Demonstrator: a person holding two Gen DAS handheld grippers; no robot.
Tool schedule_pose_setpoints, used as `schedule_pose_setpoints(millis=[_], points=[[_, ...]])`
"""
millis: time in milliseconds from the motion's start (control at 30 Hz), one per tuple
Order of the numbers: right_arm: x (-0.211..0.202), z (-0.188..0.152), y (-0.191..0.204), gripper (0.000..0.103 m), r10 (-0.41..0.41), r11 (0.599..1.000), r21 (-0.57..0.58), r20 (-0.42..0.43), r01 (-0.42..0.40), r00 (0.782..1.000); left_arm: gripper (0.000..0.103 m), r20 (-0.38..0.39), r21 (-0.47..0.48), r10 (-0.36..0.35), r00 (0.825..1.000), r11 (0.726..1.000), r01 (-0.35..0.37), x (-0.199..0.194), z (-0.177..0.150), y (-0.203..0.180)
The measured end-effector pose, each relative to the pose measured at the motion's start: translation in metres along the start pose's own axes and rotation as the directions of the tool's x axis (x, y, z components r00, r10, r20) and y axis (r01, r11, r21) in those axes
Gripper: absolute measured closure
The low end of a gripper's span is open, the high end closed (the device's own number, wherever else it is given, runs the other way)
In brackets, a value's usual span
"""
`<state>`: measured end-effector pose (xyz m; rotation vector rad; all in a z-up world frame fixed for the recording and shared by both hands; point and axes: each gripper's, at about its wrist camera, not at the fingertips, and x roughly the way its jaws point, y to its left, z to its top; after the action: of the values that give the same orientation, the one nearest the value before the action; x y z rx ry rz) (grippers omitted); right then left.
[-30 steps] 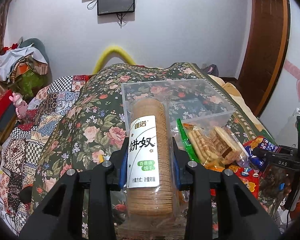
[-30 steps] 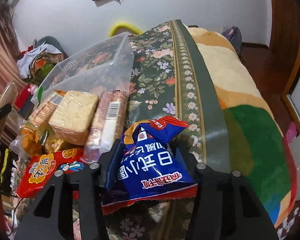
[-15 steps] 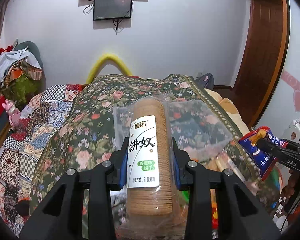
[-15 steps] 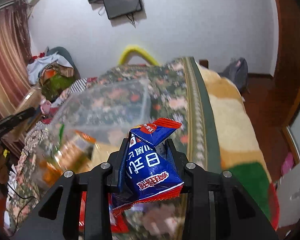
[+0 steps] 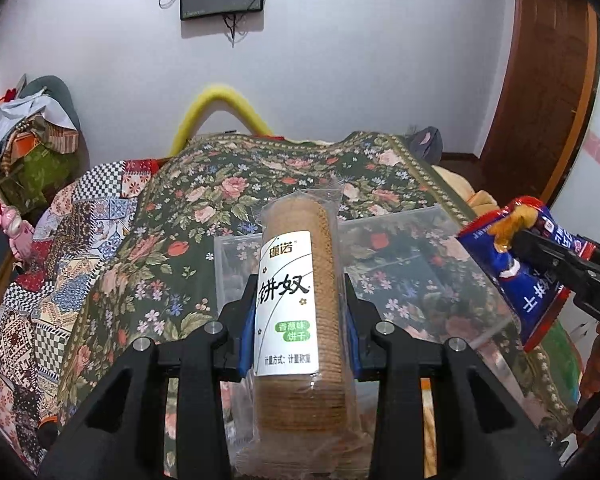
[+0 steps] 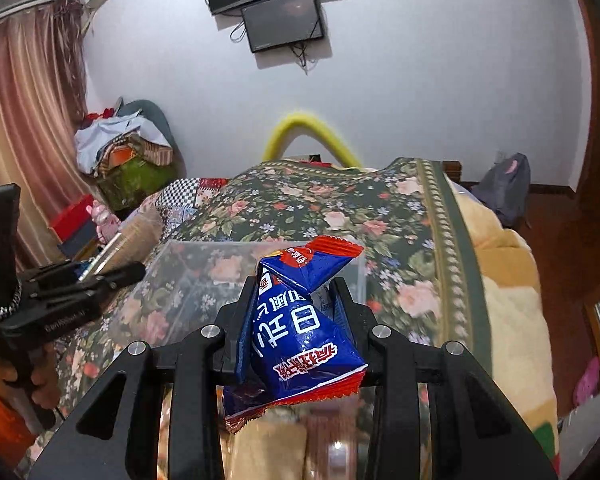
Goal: Organize snacks
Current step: 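Lift both items and drop them into the clear box, opening both tools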
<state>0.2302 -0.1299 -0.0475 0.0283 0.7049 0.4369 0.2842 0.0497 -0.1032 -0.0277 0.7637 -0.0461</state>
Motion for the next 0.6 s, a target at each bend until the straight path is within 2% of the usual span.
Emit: schedule_pose_setpoints(millis=[267,500,600], points=[[0.048,0.008,0.004,0.071,0.014,1.0,-0.024,-0.098,-0.017,0.995,0.067,-0.098,0.013,-0.011,0.995,1.0,0.012,0.047,0.002,0.002],[0.079,-0.003,0.005,0.07,0.016,0.999,-0.042,-0.202,-0.025,0.979,0.067,-0.16,0.039,-0.04,0.986,0.998,0.047,0.069,-0.005,-0.001],[0.082,-0.007,0.004,0.069,0.015,0.998,-0.051,-0.222,-0.027,0.975,0.066,-0.137,0.075,0.012,0.99,0.997,-0.002,0.066,-0.008,-0.006]])
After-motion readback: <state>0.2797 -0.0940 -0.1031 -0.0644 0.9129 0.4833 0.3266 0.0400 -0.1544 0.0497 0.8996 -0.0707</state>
